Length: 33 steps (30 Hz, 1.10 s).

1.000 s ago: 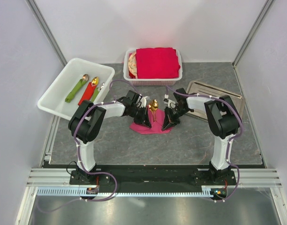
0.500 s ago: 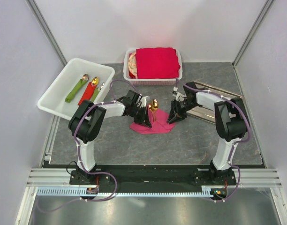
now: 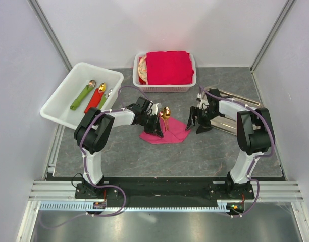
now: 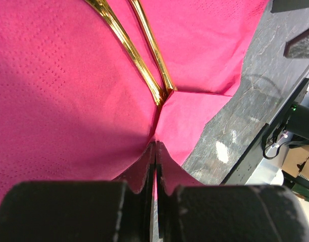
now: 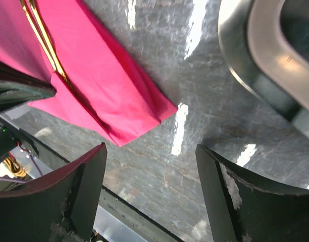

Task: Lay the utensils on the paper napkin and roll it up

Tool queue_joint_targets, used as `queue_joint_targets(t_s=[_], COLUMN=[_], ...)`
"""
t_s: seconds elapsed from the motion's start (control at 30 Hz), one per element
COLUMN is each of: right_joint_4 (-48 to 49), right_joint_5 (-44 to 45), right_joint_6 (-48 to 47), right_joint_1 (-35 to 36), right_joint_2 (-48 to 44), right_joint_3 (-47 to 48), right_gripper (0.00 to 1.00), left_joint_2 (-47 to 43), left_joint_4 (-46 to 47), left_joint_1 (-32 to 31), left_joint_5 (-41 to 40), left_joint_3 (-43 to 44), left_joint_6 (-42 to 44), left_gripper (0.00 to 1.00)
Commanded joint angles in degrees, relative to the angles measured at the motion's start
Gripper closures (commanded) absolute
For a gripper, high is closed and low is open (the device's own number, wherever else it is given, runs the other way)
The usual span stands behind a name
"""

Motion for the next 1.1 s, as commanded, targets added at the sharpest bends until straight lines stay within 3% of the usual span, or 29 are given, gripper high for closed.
queue_joint_targets(t_s=[0.0,0.47,1.07], right_joint_4=[3.8,14.1,30.3], right_joint_5=[0.3,-11.3,-19.5], right_joint_6=[2.3,9.7,19.6], right_joint_1=[-0.1,-0.1,0.0], right_joint_2=[2.0,8.9,7.3], right_joint_3=[-0.2,-3.9,-4.9], right_gripper=[0.21,0.23,0.25], left_joint_2=[1.6,2.1,2.7], left_joint_4=[-0.8,-0.8,-0.9], left_joint_1=[0.4,0.6,0.6], left_joint_5=[-3.0,-2.6,-2.4], left_joint_3=[0.7,1.0,1.2], left_joint_6=[1.3,1.2,1.1], left_gripper=[0.94,0.94,0.94])
